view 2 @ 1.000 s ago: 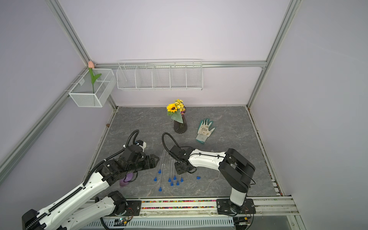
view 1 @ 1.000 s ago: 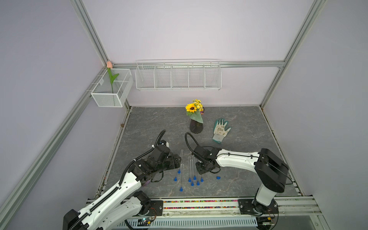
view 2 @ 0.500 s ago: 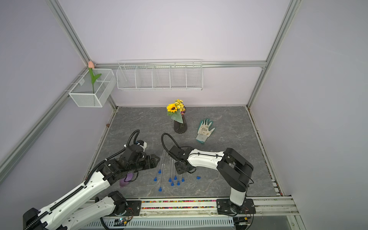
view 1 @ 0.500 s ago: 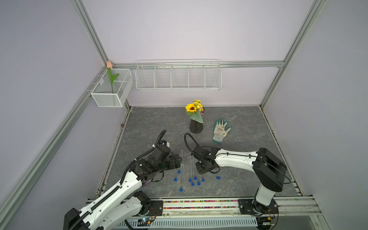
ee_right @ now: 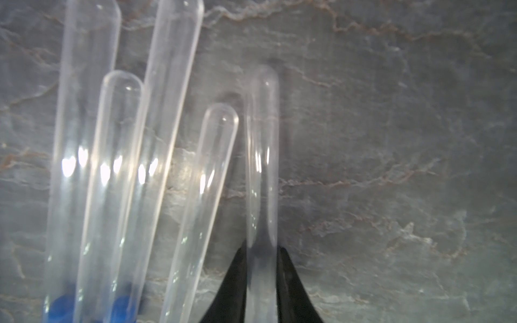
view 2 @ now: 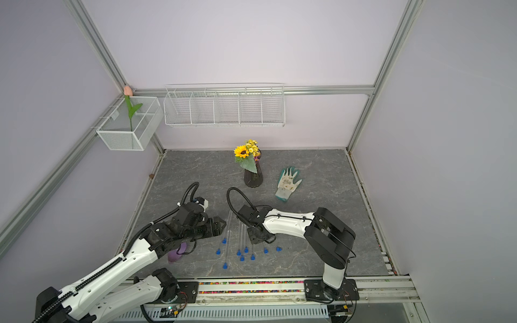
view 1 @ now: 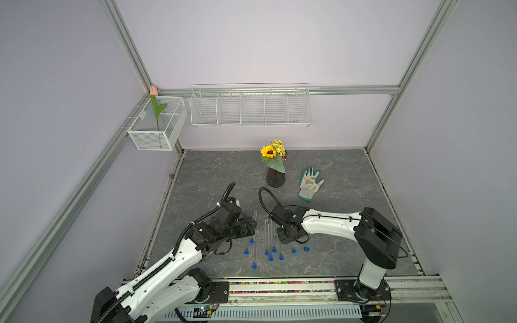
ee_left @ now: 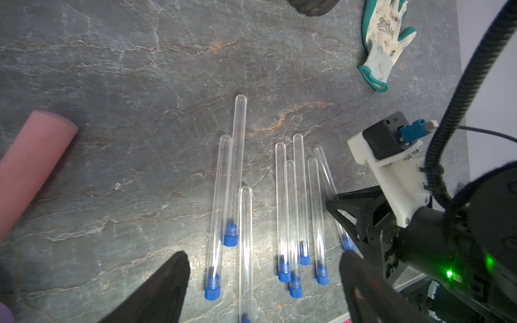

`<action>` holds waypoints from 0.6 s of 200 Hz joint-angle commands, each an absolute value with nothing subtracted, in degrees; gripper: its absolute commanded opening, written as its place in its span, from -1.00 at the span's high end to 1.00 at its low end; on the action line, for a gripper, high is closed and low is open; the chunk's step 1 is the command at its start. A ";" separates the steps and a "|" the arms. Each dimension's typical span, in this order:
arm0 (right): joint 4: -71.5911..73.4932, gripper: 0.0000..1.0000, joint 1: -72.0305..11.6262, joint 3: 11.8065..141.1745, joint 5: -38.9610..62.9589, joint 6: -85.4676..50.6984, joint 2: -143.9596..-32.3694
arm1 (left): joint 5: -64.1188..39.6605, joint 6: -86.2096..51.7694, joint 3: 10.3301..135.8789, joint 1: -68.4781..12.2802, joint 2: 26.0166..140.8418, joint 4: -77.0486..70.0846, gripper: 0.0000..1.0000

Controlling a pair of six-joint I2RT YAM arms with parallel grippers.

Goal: Remove stoppers from test tubes
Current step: Pick up the test tube at the center of the board.

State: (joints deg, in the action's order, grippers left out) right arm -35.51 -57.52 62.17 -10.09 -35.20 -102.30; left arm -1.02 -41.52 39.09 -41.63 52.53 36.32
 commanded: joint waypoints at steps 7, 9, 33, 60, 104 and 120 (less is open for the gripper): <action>-37.51 0.62 -57.21 61.20 -10.35 -36.06 -102.42 | -1.23 -41.69 39.00 -41.31 53.08 35.61 -0.72; -37.46 0.62 -57.15 61.13 -10.34 -36.04 -102.38 | -1.27 -41.67 39.02 -41.31 53.15 35.56 -0.72; -36.52 0.65 -56.43 60.32 -9.74 -36.06 -100.97 | -1.97 -41.67 39.39 -41.31 54.22 34.82 -0.72; -35.34 0.66 -55.59 59.30 -8.90 -36.08 -99.15 | -2.66 -41.77 39.89 -41.31 55.18 34.28 -0.72; -32.89 0.67 -54.24 57.45 -7.42 -34.54 -95.28 | -3.63 -42.08 40.43 -41.22 56.26 33.35 -0.73; -32.27 0.67 -53.46 56.92 -6.45 -34.20 -94.13 | -4.34 -42.36 40.52 -41.22 56.83 32.64 -0.73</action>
